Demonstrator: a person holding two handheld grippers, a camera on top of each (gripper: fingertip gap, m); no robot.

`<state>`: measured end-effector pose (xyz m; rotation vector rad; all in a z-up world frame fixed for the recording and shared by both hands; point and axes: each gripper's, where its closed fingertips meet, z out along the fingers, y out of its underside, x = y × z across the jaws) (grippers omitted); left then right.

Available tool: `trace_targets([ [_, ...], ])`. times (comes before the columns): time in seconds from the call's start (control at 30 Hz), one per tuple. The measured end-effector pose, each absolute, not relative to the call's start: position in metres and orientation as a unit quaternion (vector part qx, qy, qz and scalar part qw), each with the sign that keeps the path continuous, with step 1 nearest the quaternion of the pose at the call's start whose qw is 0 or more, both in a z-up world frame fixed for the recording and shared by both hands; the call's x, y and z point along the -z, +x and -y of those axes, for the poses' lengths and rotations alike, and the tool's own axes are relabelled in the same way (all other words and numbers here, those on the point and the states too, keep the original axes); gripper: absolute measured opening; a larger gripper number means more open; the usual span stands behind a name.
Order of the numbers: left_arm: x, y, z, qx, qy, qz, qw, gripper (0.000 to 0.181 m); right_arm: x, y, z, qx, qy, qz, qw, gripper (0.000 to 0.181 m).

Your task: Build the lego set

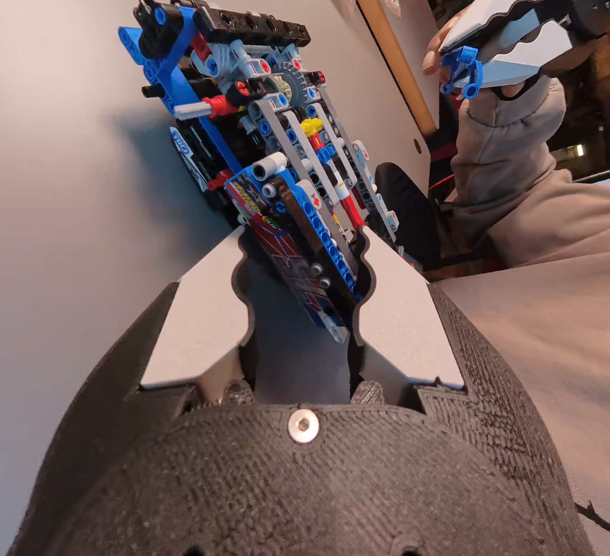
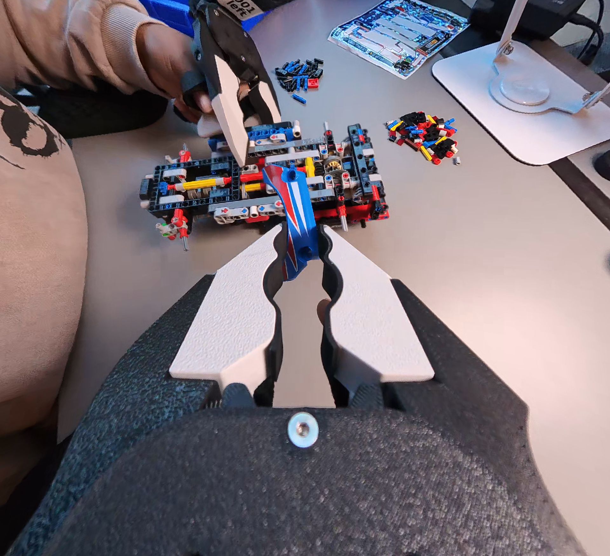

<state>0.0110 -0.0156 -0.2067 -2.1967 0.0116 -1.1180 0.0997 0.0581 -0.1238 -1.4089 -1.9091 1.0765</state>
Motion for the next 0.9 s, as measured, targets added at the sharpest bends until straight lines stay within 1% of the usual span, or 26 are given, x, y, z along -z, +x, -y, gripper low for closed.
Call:
trace_targets([
  [0.1,0.209,0.009,0.015,0.369,-0.869,-0.07,0.323,0.052,0.119,0.102,-0.057,-0.403,-0.519,0.702,0.274,0.015],
  [0.23,0.198,0.005,0.016,0.273,-0.891,-0.187,0.312,0.049,0.111,0.108,-0.055,-0.399,-0.513,0.703,0.289,0.015],
  [0.37,0.182,0.005,0.012,0.146,-0.884,-0.313,0.314,0.047,0.099,0.11,-0.054,-0.406,-0.515,0.692,0.302,0.015],
  [0.53,0.168,0.003,0.006,-0.053,-0.829,-0.455,0.321,0.042,0.091,0.109,-0.056,-0.41,-0.529,0.676,0.307,0.015],
  [0.63,0.166,0.013,0.011,-0.086,-0.801,-0.486,0.339,0.04,0.097,0.108,-0.057,-0.402,-0.543,0.675,0.297,0.015],
  [0.7,0.169,0.016,0.015,-0.12,-0.779,-0.507,0.348,0.033,0.103,0.105,-0.056,-0.398,-0.549,0.677,0.285,0.015],
  [0.77,0.17,0.021,0.02,-0.153,-0.75,-0.525,0.372,0.034,0.109,0.103,-0.053,-0.392,-0.551,0.686,0.271,0.015],
  [0.9,0.169,0.036,0.033,-0.134,-0.735,-0.527,0.406,0.034,0.12,0.096,-0.042,-0.377,-0.549,0.713,0.219,0.015],
])
